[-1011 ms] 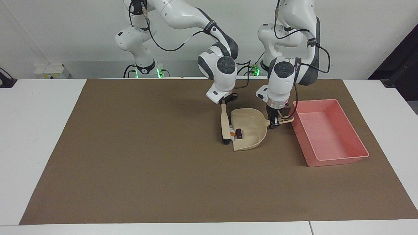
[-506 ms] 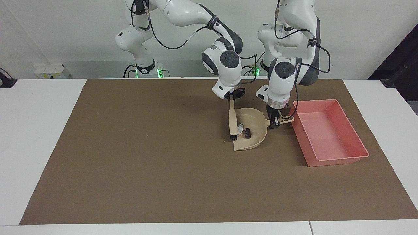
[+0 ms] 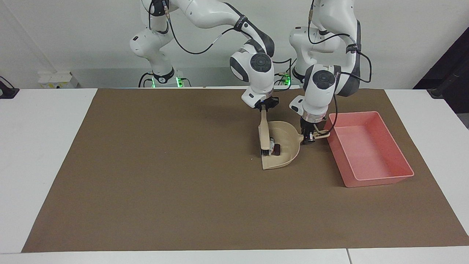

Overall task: Clean e-waste and dump in bin
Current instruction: 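Sweep the electronic component into the dustpan with the brush in the right gripper, then lift the dustpan over the pink bin while the right gripper returns the brush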

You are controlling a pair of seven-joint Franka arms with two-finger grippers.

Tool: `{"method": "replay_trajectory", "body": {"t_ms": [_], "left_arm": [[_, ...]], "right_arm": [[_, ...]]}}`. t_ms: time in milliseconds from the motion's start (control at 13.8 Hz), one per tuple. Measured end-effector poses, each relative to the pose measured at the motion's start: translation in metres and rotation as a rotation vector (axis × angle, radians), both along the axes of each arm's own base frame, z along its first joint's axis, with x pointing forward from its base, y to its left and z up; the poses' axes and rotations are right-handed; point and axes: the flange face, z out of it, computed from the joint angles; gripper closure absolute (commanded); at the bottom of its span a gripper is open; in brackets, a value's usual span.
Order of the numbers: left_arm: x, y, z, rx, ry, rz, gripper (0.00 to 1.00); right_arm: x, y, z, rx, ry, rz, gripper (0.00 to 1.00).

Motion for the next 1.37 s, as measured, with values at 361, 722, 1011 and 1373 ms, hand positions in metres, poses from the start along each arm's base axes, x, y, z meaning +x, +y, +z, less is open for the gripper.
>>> {"method": "replay_trajectory", "body": {"t_ms": [361, 722, 1011, 1373], "left_arm": [[-0.002, 0.0, -0.008, -0.052, -0.022, 0.022, 1.0], [0.002, 0.001, 0.0, -0.132, -0.033, 0.053, 1.0], [0.012, 0.019, 0.043, -0.175, -0.062, 0.049, 1.0], [0.04, 0.127, 0.121, -0.219, -0.048, 0.069, 1.0]], "right_arm": [[0.019, -0.032, 0.018, -0.08, -0.009, 0.075, 1.0], [0.072, -0.164, 0.096, -0.1, -0.029, 0.119, 1.0], [0.081, -0.291, 0.11, -0.098, -0.027, 0.141, 1.0], [0.071, -0.488, 0.089, -0.047, 0.002, 0.167, 1.0]]}}
